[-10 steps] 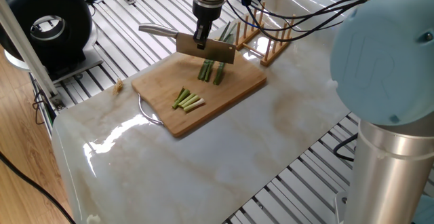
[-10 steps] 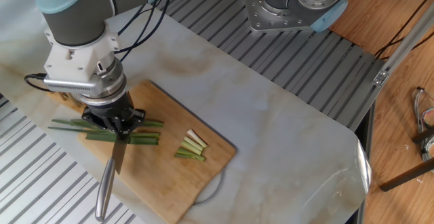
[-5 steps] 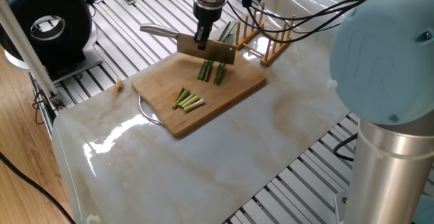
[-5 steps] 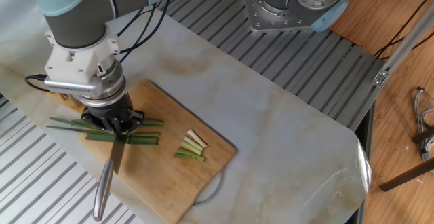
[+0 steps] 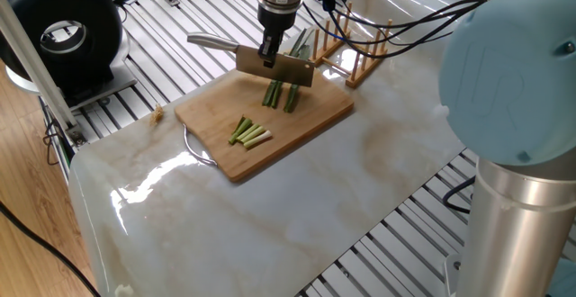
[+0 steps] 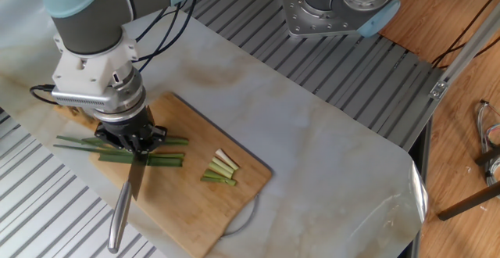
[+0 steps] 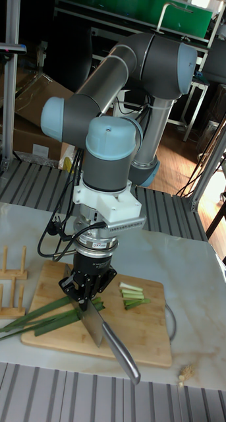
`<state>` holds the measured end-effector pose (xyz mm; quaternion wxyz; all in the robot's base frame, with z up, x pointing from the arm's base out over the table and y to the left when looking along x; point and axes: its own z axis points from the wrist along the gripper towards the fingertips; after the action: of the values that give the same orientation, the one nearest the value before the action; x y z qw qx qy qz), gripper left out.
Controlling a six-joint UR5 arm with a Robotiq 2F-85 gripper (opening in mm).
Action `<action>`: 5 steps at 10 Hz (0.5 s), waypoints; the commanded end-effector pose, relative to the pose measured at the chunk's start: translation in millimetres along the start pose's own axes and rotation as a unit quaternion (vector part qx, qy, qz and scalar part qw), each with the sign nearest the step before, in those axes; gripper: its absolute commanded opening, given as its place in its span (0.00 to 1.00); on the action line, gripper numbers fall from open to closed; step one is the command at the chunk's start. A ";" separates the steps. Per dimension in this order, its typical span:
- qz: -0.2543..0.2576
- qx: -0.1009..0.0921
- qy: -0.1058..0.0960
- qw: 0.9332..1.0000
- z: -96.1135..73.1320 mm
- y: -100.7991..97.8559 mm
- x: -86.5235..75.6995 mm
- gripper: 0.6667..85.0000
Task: Chop the green garlic
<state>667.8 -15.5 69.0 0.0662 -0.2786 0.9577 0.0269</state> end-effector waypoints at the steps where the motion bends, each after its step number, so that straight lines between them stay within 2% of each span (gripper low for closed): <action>1: 0.006 -0.006 -0.003 1.000 -1.0 2.3 -1.6 0.01; 4: 0.013 -0.008 0.002 1.000 1.3 2.9 -0.5 0.01; 5: 0.017 -0.014 0.001 1.000 1.3 6.5 -1.1 0.01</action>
<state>665.9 -13.7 67.5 0.0612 -0.2723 0.9598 0.0307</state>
